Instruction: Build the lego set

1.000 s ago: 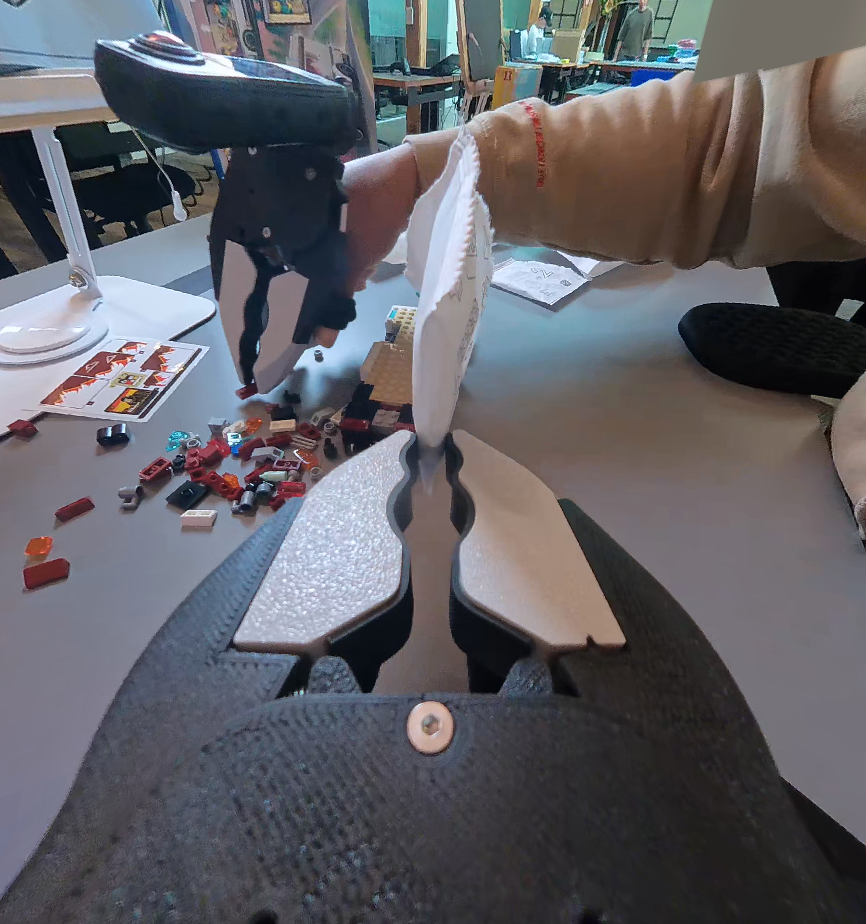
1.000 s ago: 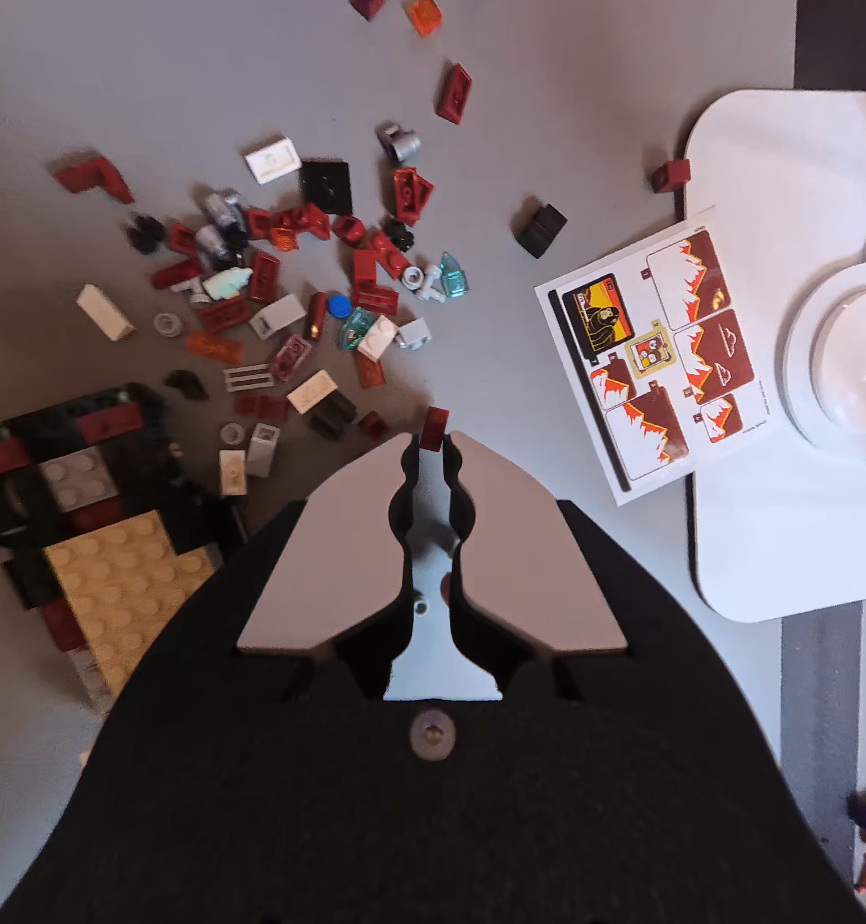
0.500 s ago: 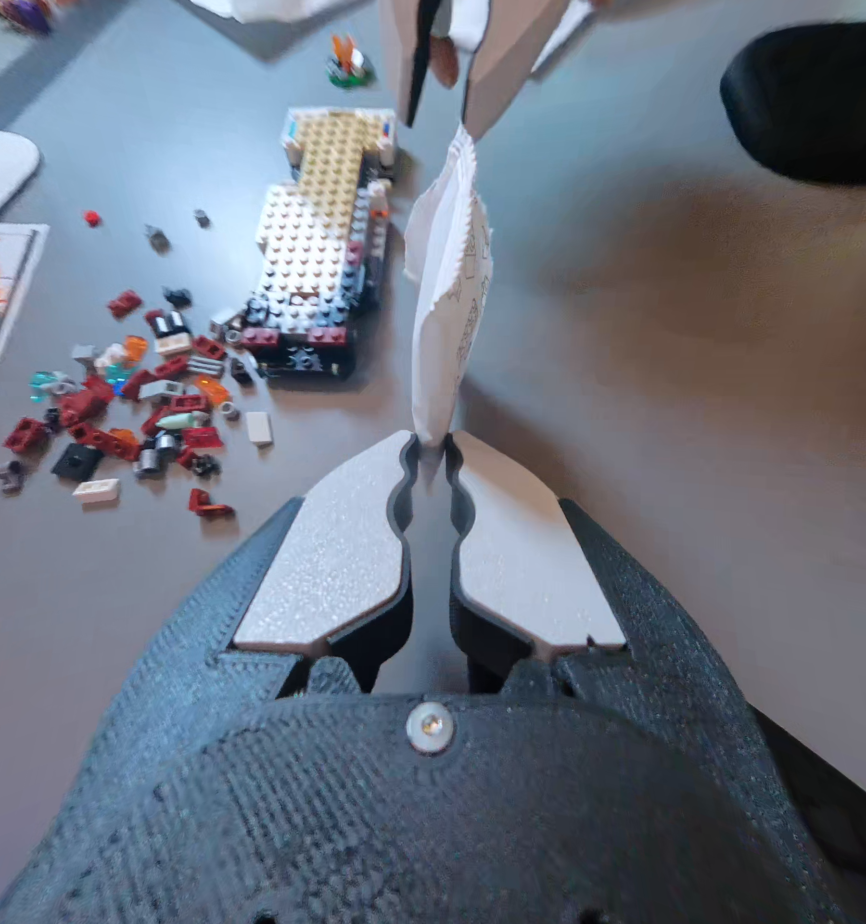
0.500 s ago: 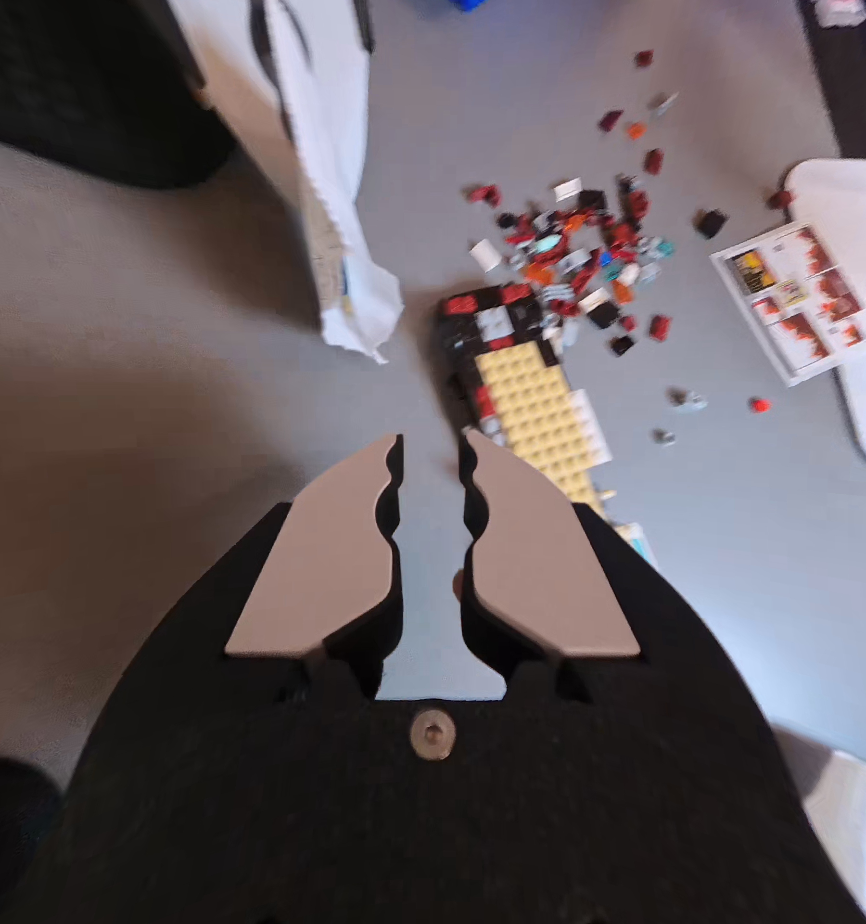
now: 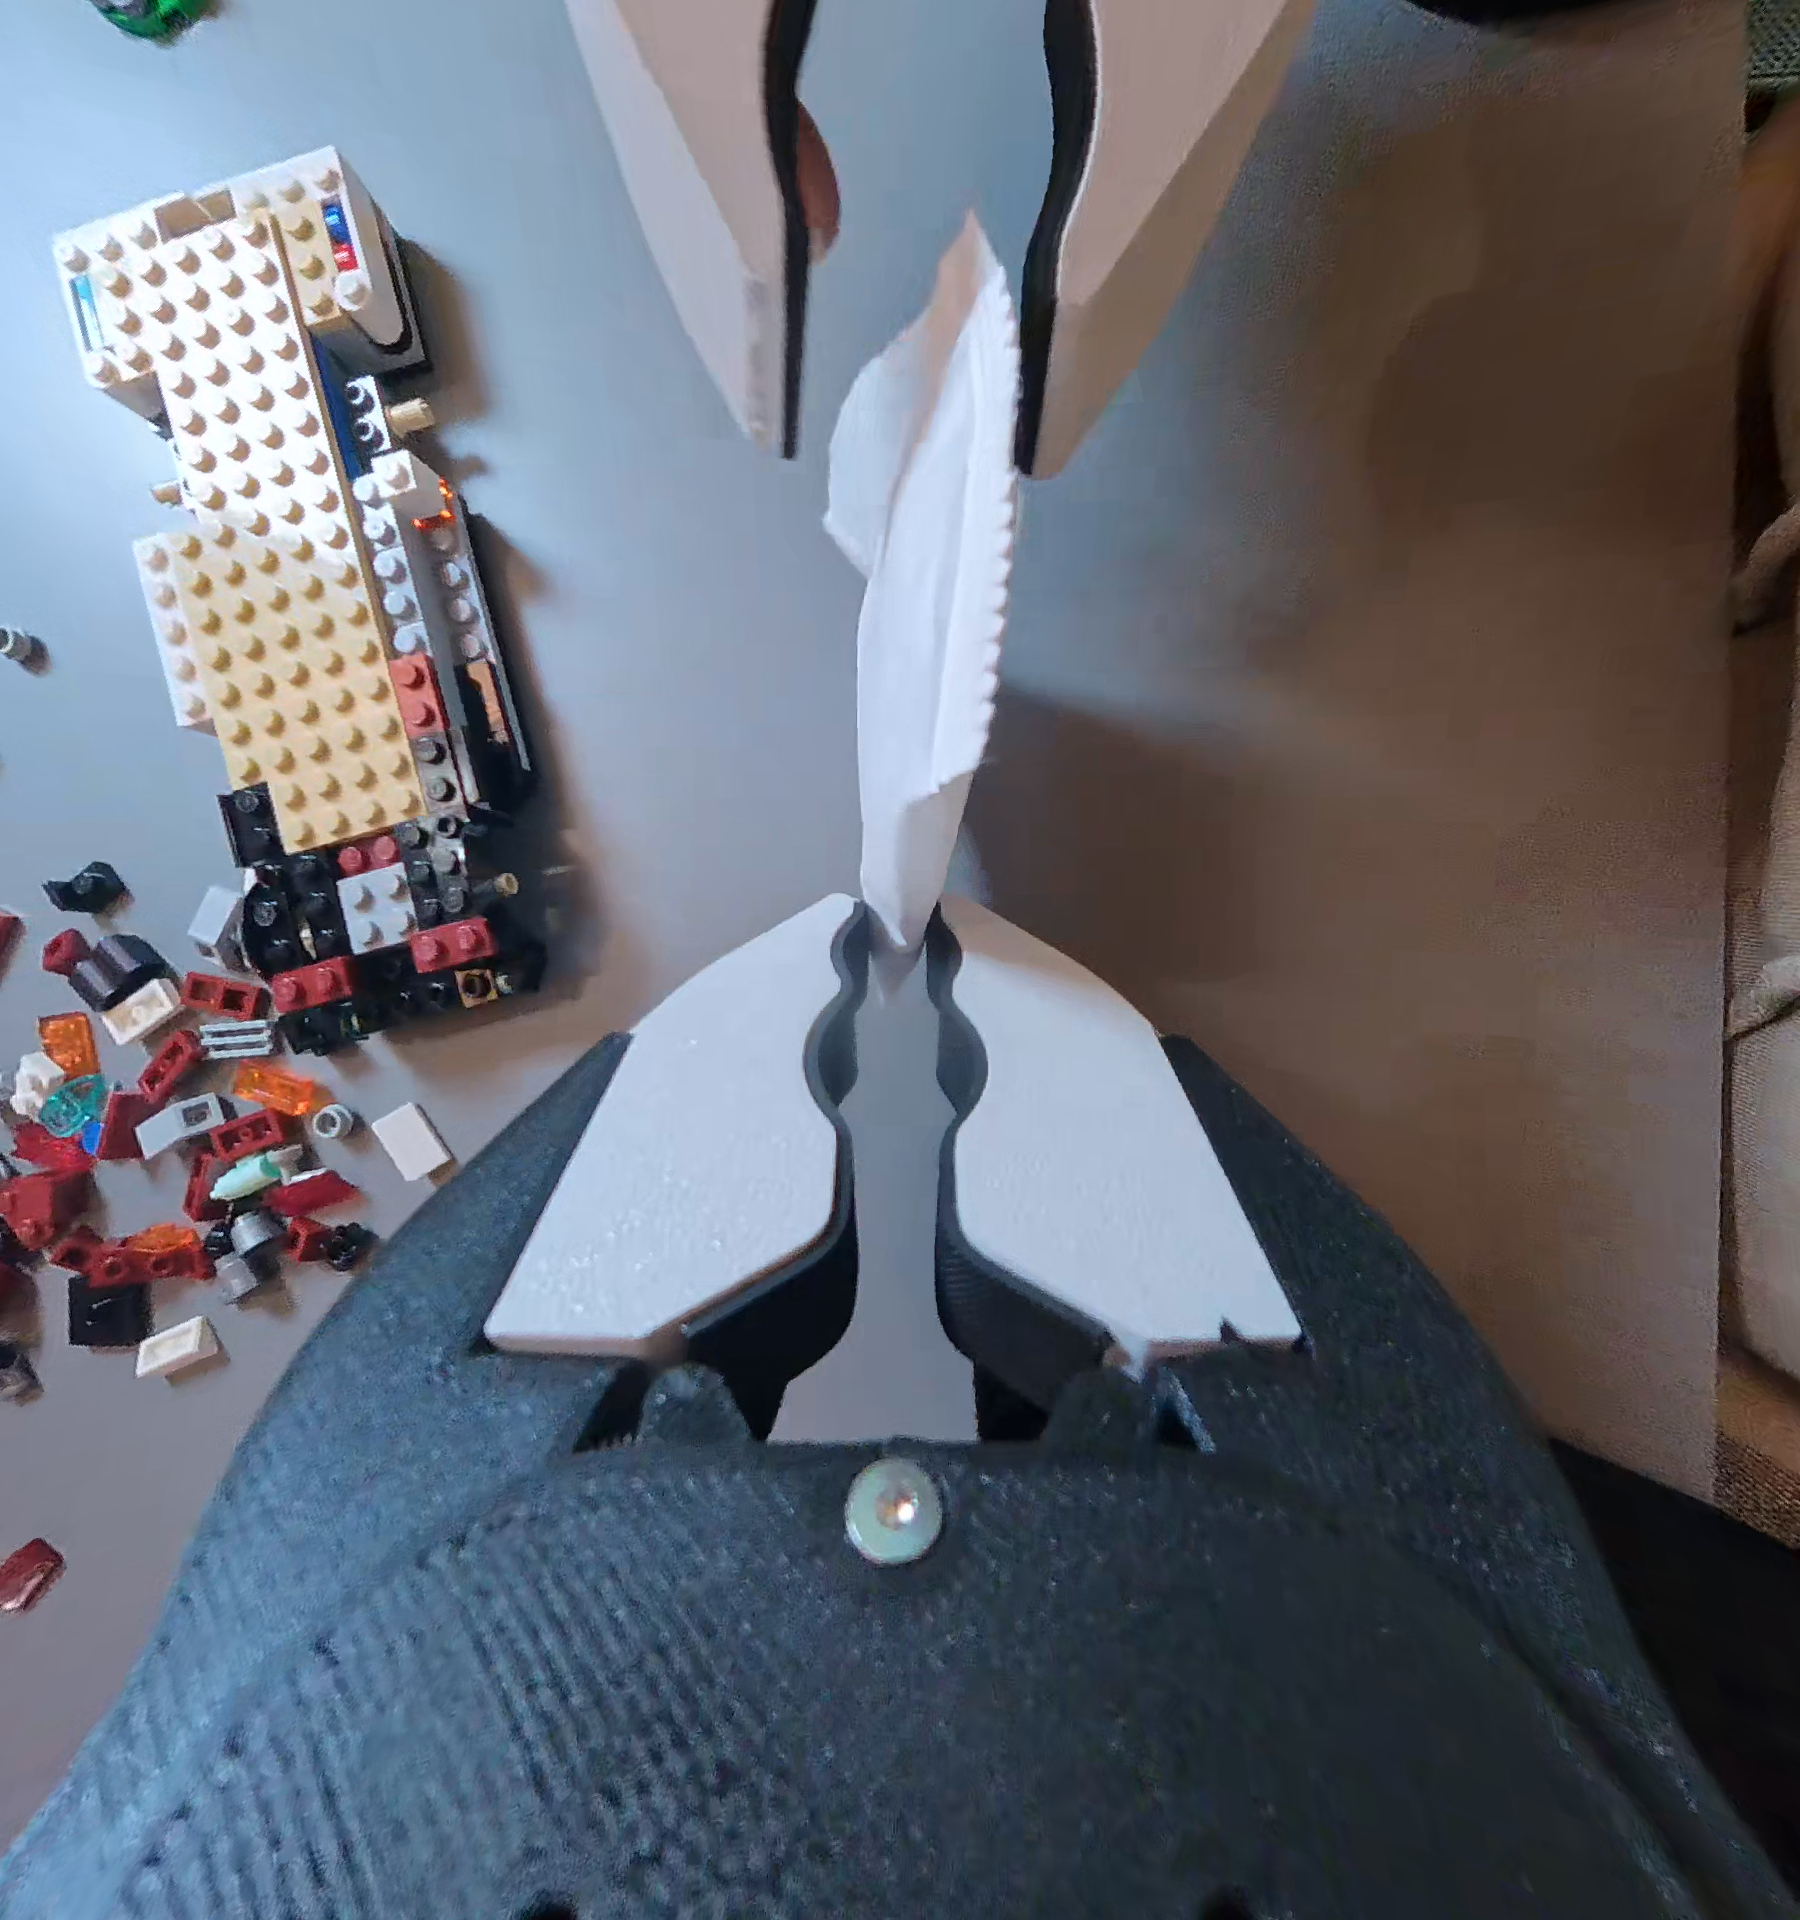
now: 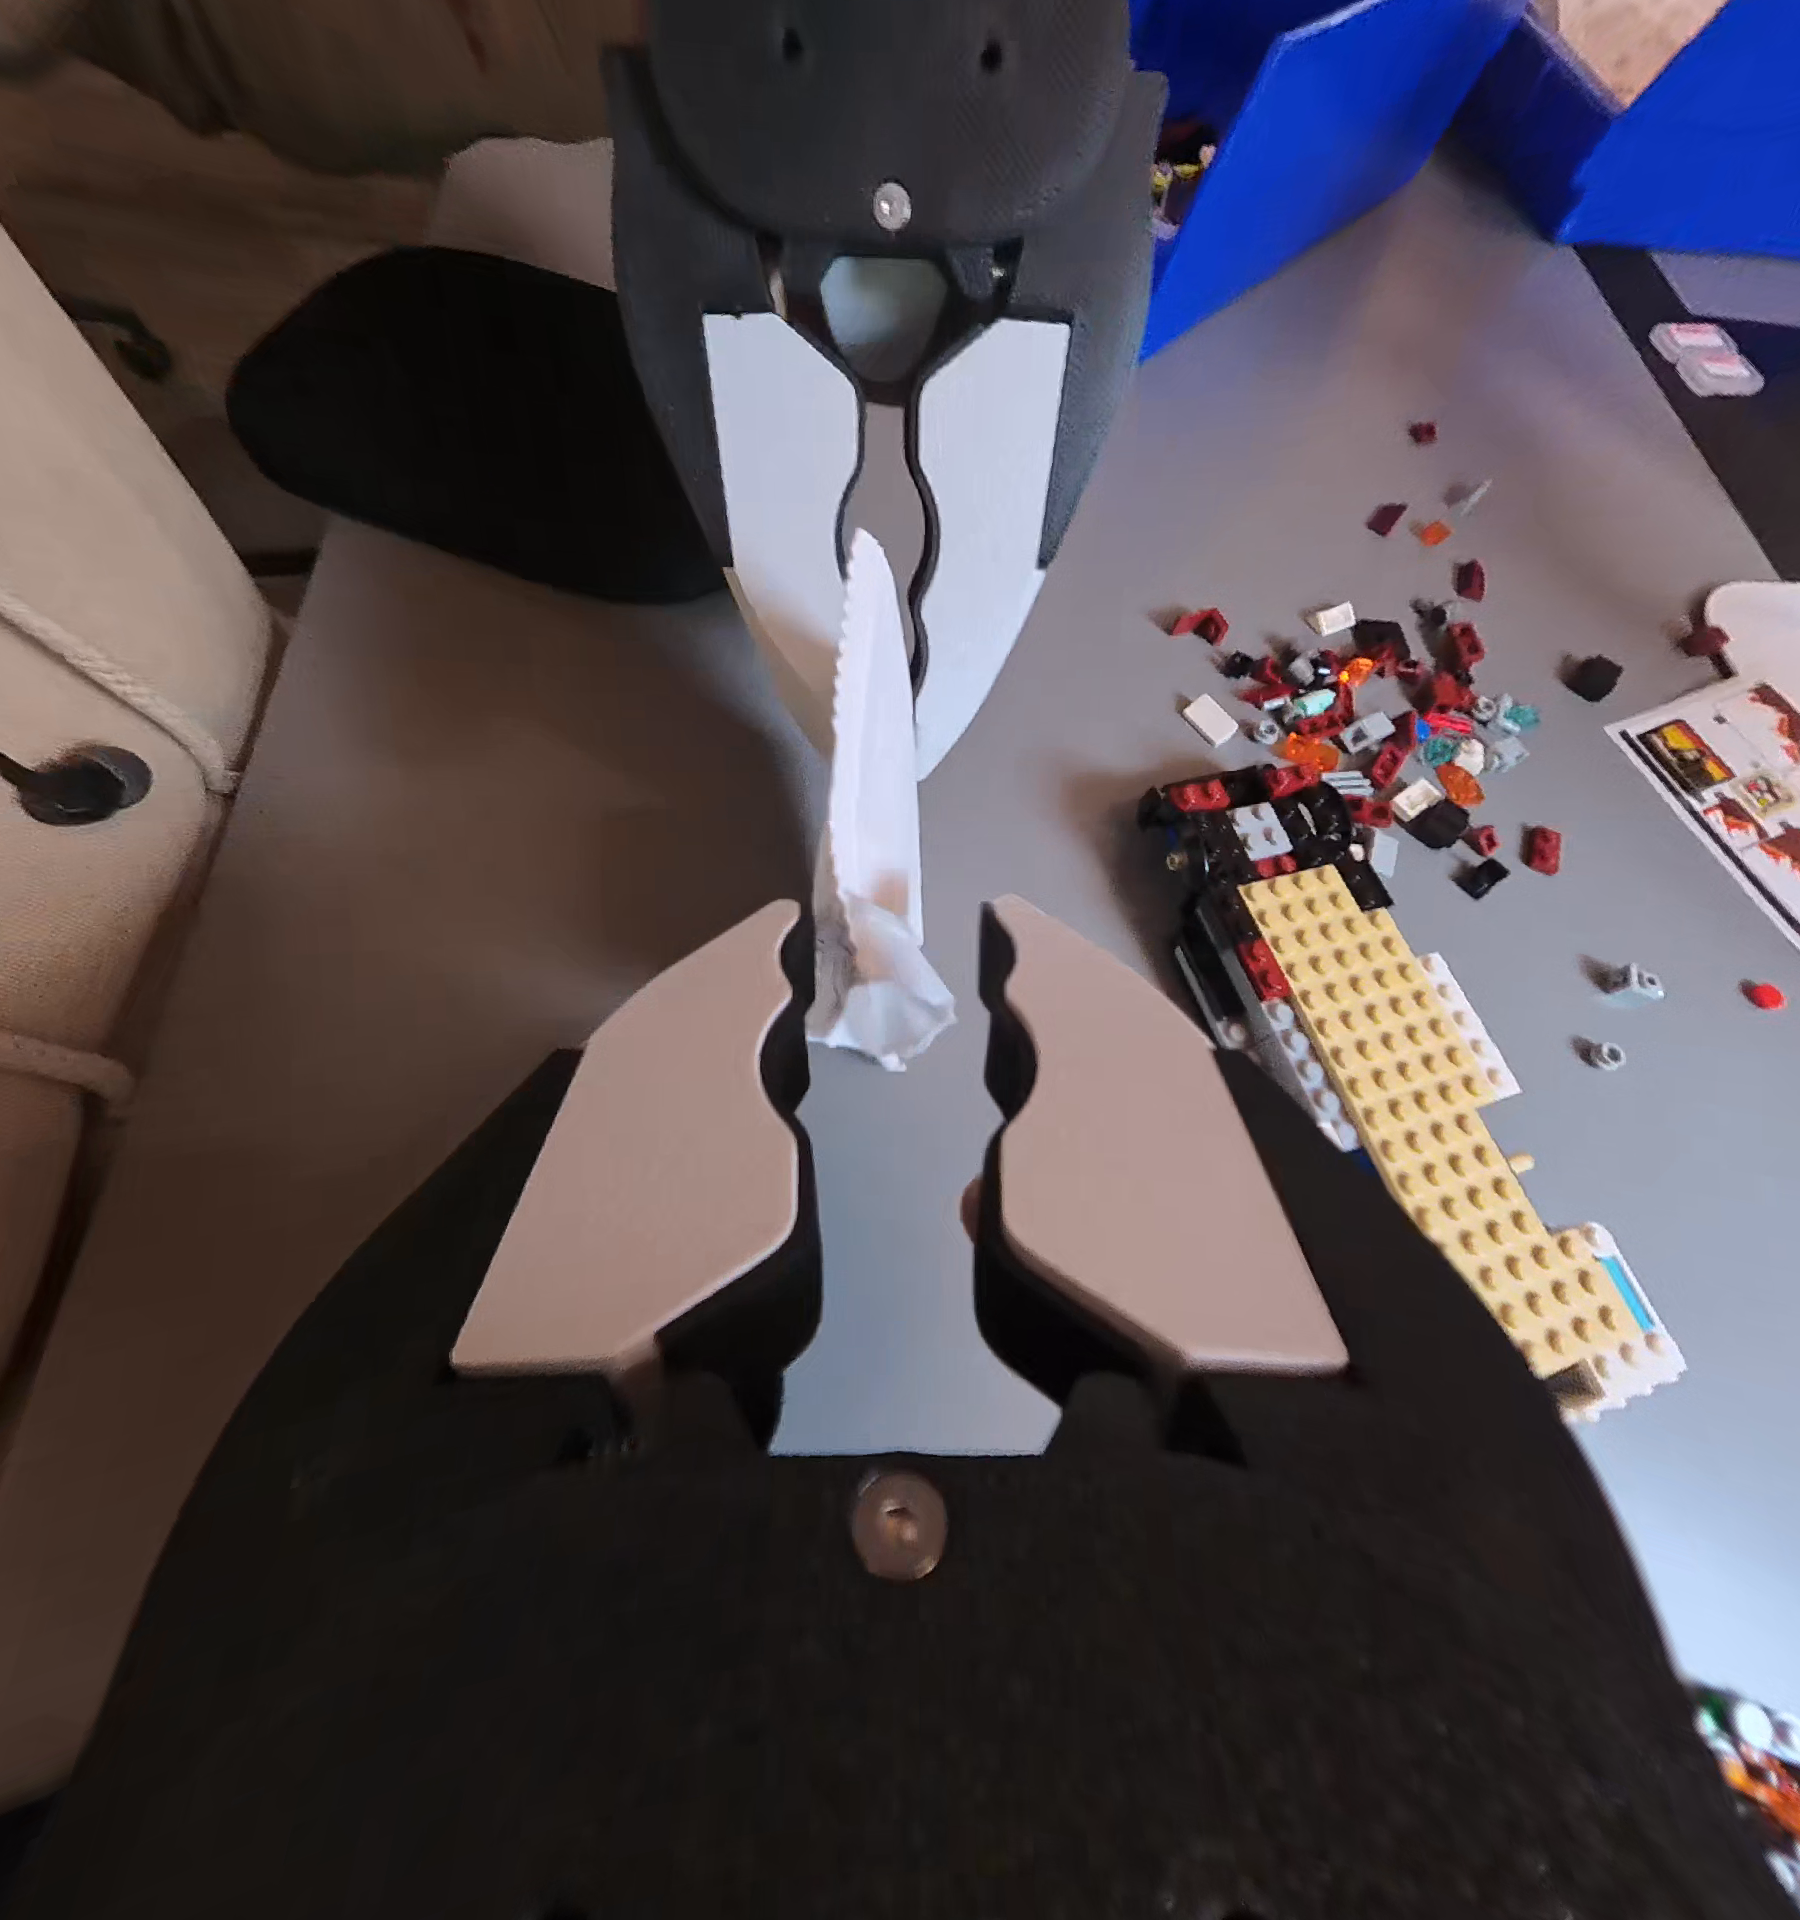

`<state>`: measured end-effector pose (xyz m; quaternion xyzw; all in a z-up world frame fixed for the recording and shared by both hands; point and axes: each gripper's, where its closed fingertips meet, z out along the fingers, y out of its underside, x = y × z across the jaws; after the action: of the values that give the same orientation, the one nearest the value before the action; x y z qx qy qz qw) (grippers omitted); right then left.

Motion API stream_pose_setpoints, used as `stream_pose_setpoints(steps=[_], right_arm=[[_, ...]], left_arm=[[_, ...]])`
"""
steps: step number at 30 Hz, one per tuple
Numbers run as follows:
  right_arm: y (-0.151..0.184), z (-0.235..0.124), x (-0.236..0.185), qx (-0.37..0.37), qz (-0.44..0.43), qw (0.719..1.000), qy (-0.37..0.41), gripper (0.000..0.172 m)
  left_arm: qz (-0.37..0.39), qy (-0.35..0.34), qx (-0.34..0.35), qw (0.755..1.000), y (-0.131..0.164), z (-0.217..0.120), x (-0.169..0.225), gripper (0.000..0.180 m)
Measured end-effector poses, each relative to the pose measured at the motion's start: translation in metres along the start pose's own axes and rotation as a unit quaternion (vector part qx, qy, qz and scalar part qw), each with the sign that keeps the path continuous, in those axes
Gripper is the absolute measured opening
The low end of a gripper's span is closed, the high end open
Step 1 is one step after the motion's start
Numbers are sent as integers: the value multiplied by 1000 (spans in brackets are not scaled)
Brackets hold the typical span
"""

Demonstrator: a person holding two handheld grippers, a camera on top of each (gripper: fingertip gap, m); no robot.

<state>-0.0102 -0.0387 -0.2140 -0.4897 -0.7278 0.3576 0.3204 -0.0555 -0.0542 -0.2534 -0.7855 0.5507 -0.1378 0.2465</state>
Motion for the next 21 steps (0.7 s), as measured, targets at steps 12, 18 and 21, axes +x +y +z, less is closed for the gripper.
stream_pose_setpoints(steps=[12,18,21], right_arm=[[5,-11,12,102,92,989,-61,4],[26,-3,15,61,96,992,-62,5],[27,-2,17,51,100,992,-61,5]], left_arm=[[-30,-11,140,990,-10,12,-4,11],[-48,1,154,987,-10,12,-6,7],[-50,5,154,987,-8,15,-6,7]])
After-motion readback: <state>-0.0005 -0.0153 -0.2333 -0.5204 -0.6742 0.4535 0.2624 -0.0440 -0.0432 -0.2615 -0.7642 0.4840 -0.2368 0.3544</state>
